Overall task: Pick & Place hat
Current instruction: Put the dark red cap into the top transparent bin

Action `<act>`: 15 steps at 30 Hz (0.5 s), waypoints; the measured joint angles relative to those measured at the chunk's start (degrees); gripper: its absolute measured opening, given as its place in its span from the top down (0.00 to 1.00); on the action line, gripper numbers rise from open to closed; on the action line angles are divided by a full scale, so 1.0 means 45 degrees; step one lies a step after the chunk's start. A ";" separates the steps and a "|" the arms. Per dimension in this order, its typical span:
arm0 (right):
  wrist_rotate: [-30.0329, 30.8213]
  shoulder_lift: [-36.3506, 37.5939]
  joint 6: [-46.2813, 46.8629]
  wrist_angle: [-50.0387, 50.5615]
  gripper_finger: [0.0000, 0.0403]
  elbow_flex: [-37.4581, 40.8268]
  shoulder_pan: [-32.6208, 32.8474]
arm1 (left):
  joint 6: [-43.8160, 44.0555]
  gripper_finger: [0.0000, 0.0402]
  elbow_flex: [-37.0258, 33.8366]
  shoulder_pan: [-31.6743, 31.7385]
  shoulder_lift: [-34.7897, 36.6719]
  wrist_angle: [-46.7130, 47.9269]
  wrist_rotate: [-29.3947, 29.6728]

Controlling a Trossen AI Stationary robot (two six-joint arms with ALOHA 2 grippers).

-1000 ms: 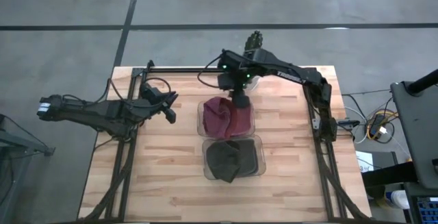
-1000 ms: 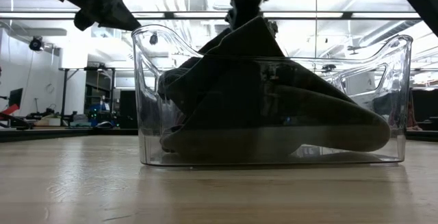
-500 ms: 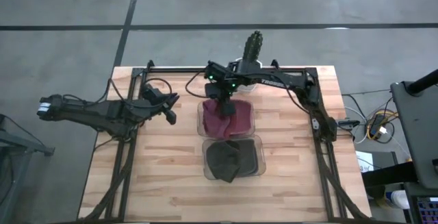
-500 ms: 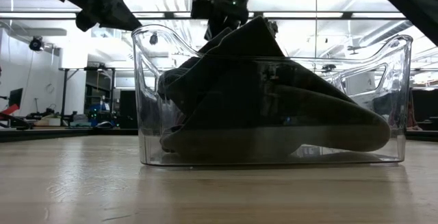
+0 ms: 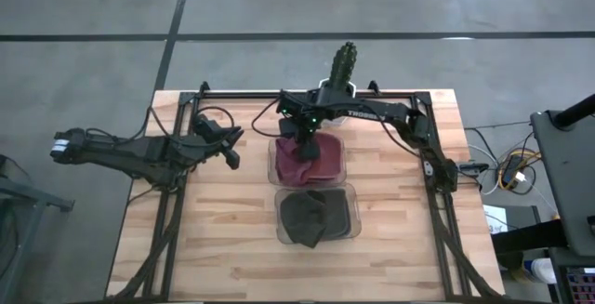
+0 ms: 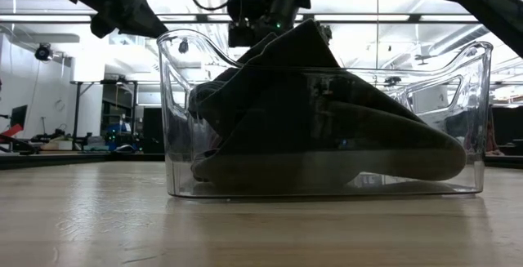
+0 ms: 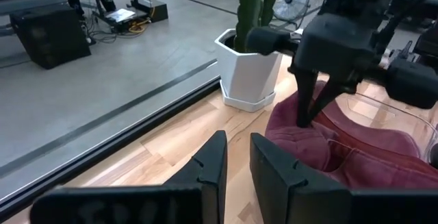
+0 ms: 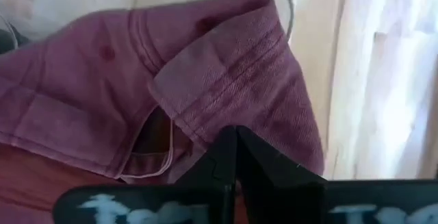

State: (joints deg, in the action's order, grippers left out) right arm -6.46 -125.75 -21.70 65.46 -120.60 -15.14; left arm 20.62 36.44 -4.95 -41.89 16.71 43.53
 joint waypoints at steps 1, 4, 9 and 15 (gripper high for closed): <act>-0.0005 0.0000 0.0047 -0.0033 0.98 0.0114 0.0000 | -0.0005 0.86 -0.0004 0.0004 0.0000 0.0000 0.0000; -0.0004 0.0000 0.0080 -0.0105 0.98 0.0412 -0.0005 | -0.0013 0.86 -0.0009 0.0004 0.0000 0.0000 0.0000; 0.0000 0.0000 0.0411 -0.0235 0.98 0.0870 -0.0004 | -0.0216 0.86 -0.0009 0.0004 0.0000 0.0000 0.0000; -0.0002 0.0000 0.0578 -0.0541 0.98 0.1357 -0.0005 | -0.0219 0.86 -0.0009 0.0004 0.0000 0.0000 0.0000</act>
State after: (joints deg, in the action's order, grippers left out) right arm -6.47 -125.75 -19.10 63.03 -114.49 -15.16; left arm 19.64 36.40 -4.93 -41.89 16.71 43.53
